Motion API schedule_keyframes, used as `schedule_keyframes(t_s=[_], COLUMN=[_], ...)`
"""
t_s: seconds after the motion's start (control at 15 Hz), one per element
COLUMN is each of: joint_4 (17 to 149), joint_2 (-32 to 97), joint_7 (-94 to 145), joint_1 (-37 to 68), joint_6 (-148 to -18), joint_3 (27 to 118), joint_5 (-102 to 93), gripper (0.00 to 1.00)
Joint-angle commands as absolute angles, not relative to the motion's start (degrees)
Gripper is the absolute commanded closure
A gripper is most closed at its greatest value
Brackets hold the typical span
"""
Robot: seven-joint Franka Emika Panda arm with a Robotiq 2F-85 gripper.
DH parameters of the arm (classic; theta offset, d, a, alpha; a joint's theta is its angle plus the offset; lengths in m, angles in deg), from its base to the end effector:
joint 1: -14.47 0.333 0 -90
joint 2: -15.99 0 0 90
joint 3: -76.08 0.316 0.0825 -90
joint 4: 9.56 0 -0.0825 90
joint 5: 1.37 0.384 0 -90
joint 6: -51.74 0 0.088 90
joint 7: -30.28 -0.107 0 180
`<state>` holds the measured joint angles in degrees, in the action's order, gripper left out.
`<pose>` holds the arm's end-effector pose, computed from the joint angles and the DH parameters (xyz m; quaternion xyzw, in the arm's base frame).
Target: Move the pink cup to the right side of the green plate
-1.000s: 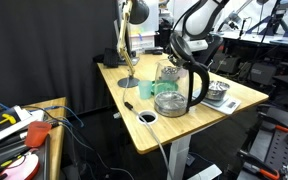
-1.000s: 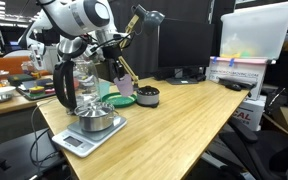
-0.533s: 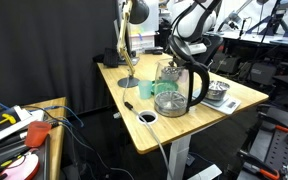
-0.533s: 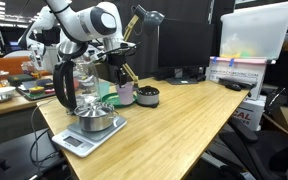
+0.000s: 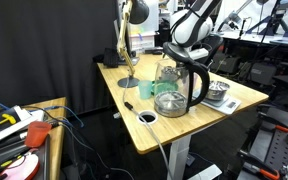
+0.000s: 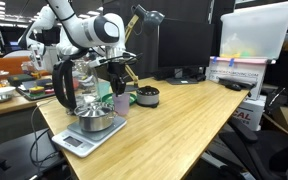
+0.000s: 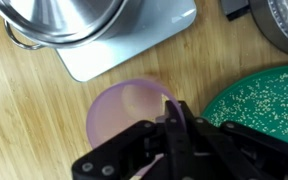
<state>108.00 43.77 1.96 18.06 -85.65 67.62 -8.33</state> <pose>0.5775 -0.0502 0.1901 0.9675 -0.2326 -0.0517 0.0850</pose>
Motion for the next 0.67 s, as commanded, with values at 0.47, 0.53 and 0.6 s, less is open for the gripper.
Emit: schedule_keyframes(t_s=[0.47,0.53,0.6], joint_4=[107.70,107.70,107.70], joint_2=[43.91,43.91,43.91], joint_7=[3.08,3.08,3.08], joint_1=[18.24,18.24,18.24], joint_6=[-85.37,-85.37,-85.37], joint_3=[67.27,67.27,67.27], joint_5=[-7.33,-7.33,-7.33], gripper=[0.70,0.70,0.70])
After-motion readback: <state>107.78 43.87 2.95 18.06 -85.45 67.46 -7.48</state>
